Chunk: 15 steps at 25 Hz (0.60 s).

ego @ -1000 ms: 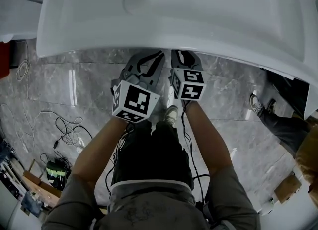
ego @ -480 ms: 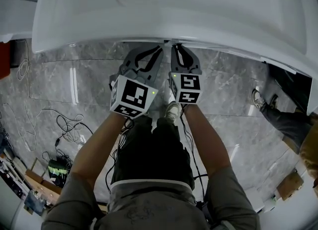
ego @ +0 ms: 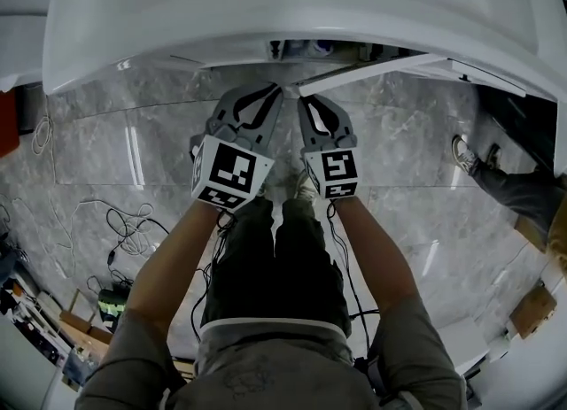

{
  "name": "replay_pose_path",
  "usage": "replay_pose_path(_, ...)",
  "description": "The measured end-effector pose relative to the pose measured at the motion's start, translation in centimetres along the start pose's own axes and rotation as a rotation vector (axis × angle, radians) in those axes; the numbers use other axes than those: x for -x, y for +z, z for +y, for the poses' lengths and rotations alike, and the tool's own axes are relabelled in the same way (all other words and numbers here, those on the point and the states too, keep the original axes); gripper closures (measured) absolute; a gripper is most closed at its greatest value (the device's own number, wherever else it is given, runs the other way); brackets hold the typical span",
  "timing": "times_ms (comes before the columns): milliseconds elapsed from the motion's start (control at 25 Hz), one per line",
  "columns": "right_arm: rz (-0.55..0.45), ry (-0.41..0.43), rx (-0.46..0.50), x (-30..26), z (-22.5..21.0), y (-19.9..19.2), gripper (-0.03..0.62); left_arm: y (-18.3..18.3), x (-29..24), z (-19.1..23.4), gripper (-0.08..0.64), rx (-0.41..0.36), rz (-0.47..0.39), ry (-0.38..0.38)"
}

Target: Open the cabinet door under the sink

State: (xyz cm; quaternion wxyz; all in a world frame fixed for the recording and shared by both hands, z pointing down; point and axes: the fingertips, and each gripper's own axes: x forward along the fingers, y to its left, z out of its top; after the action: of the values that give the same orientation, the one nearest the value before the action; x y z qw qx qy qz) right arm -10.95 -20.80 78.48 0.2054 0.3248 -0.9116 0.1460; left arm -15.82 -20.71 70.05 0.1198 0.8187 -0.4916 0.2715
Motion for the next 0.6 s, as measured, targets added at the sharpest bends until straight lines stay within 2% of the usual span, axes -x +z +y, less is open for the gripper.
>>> replay_pose_path(280, -0.037, 0.079, 0.0, 4.9, 0.4, -2.5, 0.537, -0.4, -0.4, -4.8, 0.529, -0.026, 0.021, -0.078)
replay_pose_path(600, -0.033, 0.039, 0.008, 11.5, -1.8, -6.0, 0.537, 0.8, -1.7, -10.1, 0.529, -0.091, 0.031, -0.209)
